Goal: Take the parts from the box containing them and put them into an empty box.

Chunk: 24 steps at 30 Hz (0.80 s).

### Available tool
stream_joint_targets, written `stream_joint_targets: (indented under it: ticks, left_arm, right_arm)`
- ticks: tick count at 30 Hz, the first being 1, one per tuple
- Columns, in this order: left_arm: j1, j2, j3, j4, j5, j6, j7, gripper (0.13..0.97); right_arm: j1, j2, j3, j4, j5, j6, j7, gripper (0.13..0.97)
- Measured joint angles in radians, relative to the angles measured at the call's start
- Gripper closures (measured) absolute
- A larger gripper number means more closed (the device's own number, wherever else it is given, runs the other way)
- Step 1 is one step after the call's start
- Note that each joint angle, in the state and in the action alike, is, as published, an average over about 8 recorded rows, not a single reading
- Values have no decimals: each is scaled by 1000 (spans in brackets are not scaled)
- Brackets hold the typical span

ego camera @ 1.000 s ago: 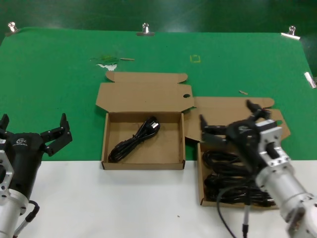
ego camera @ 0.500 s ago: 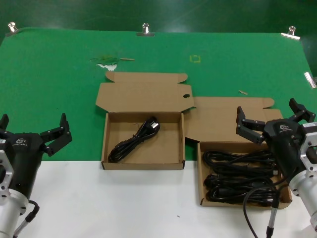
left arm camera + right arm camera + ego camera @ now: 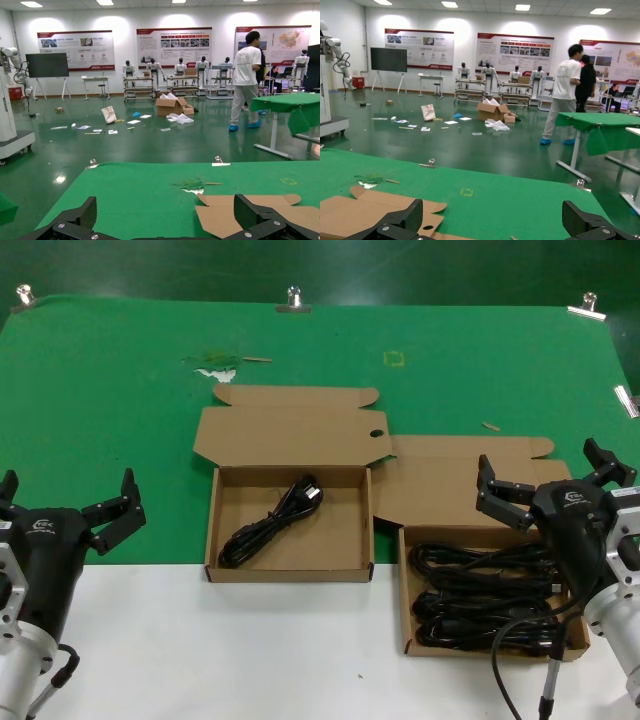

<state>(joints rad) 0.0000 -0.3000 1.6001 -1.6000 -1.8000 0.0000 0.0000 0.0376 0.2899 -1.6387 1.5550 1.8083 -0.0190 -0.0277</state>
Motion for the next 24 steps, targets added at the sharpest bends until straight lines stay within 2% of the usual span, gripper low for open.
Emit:
stream_joint_targets:
  ticks: [24]
  left_arm:
    - [0, 0, 0, 0, 0, 0, 0, 132]
  right_arm:
    - [0, 0, 0, 0, 0, 0, 0, 129]
